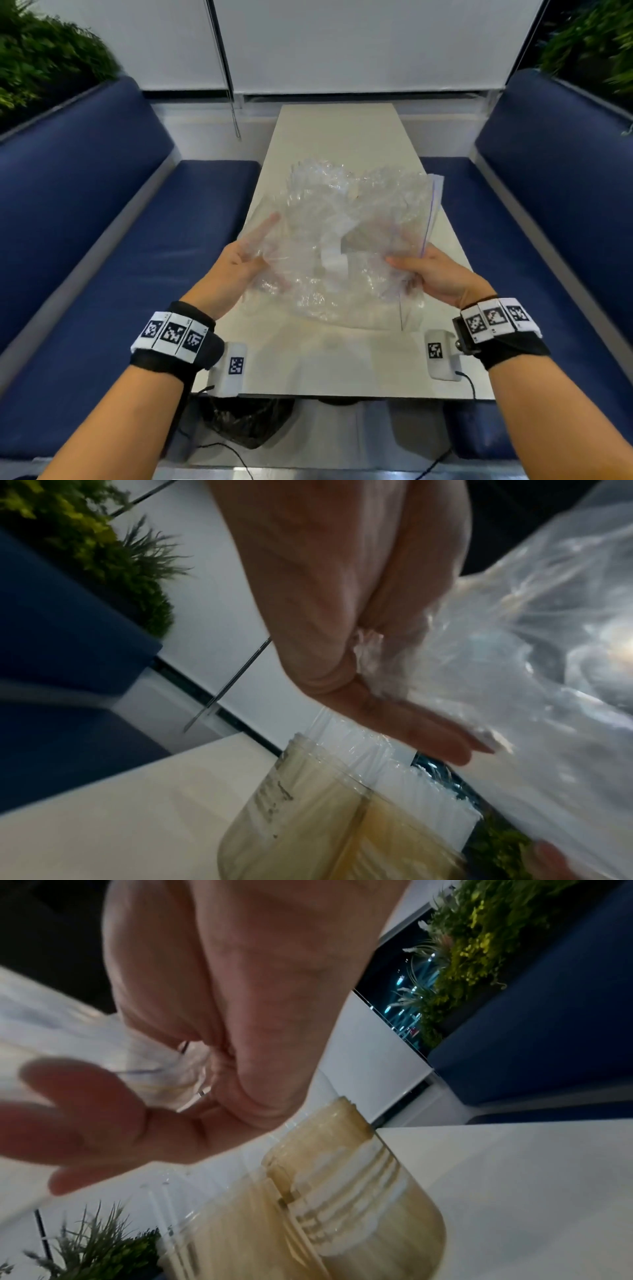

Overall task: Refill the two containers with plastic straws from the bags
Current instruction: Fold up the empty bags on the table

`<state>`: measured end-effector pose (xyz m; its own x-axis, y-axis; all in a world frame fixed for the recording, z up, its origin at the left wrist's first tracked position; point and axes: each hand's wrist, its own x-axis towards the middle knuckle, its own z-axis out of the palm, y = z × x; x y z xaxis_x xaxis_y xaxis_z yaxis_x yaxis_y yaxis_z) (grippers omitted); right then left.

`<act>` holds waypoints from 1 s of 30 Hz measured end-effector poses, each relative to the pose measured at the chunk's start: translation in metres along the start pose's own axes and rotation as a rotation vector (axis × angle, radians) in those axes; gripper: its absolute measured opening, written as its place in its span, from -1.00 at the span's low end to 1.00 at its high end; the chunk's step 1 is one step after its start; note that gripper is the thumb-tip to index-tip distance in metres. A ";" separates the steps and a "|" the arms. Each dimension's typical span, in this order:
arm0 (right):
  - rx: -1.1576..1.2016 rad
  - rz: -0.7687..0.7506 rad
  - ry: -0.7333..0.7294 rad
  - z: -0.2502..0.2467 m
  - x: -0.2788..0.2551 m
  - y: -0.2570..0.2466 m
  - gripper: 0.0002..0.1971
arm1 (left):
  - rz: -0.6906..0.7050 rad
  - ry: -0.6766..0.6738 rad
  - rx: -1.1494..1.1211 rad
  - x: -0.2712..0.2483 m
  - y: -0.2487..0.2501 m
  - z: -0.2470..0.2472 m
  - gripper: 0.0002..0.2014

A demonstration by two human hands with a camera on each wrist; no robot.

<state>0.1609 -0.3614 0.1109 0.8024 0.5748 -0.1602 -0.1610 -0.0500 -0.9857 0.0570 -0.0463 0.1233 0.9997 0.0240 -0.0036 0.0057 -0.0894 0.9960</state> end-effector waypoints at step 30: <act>-1.044 -0.237 -0.038 0.077 0.025 -0.025 0.29 | 0.086 -0.028 0.830 0.033 0.061 0.028 -0.72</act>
<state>0.1409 -0.2829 0.1355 0.7275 0.6856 0.0250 0.5820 -0.5975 -0.5516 0.0915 -0.0793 0.1818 0.9976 -0.0403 0.0560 -0.0659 -0.7949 0.6032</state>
